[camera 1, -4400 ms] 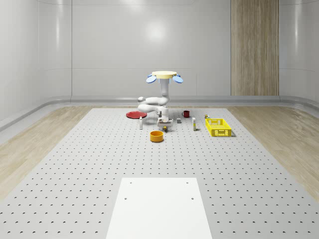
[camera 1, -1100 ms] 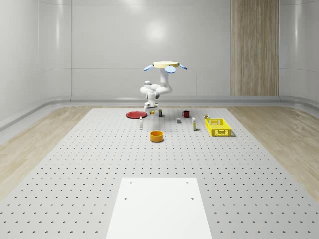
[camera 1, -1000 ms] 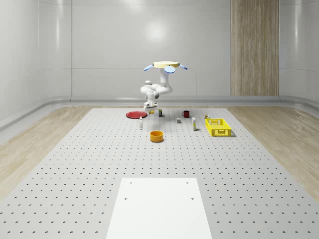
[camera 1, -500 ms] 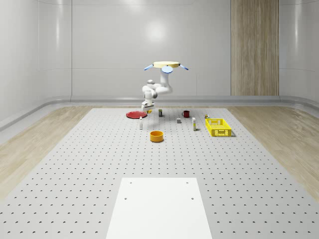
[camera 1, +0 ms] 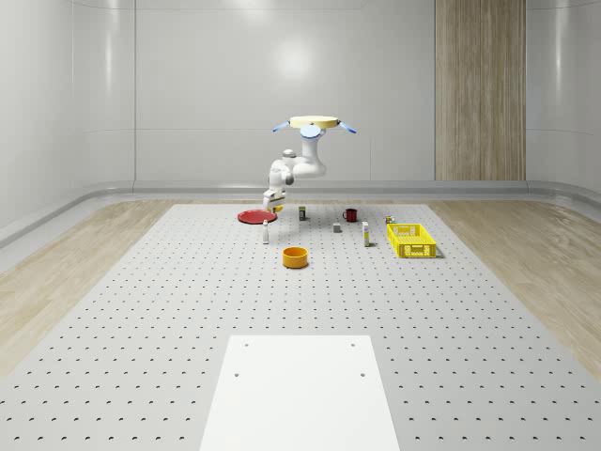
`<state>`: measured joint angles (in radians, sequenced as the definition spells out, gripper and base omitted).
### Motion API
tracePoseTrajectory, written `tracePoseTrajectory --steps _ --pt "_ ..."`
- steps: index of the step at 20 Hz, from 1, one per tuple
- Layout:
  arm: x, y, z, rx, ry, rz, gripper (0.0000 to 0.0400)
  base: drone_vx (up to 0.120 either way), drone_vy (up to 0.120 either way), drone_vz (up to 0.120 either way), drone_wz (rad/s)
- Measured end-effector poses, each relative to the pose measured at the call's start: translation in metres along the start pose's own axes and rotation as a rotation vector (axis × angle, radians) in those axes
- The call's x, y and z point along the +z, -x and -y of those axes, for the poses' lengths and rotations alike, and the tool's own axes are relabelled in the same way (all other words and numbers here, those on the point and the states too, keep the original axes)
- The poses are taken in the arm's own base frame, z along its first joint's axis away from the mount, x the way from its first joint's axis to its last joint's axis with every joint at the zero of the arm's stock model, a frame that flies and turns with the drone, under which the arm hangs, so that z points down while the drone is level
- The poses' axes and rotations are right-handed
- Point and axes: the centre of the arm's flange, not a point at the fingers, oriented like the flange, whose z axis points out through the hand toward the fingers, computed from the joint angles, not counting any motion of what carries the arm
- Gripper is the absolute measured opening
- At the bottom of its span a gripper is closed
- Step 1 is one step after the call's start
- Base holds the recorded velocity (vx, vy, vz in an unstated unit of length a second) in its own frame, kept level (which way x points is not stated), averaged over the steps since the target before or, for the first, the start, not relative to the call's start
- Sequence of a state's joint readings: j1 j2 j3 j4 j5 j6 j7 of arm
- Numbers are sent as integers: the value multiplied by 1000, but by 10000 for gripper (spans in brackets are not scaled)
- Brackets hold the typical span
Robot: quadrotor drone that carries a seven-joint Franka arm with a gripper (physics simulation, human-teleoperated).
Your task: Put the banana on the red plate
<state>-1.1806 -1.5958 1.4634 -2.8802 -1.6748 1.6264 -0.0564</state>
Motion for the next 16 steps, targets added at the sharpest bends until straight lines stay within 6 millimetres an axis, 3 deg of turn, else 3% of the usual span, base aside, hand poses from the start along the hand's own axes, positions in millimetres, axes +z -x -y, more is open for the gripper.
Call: tracePoseTrajectory --steps 16 --pt "0 0 0 -481 -3 -2 192 0 0 0 -300"
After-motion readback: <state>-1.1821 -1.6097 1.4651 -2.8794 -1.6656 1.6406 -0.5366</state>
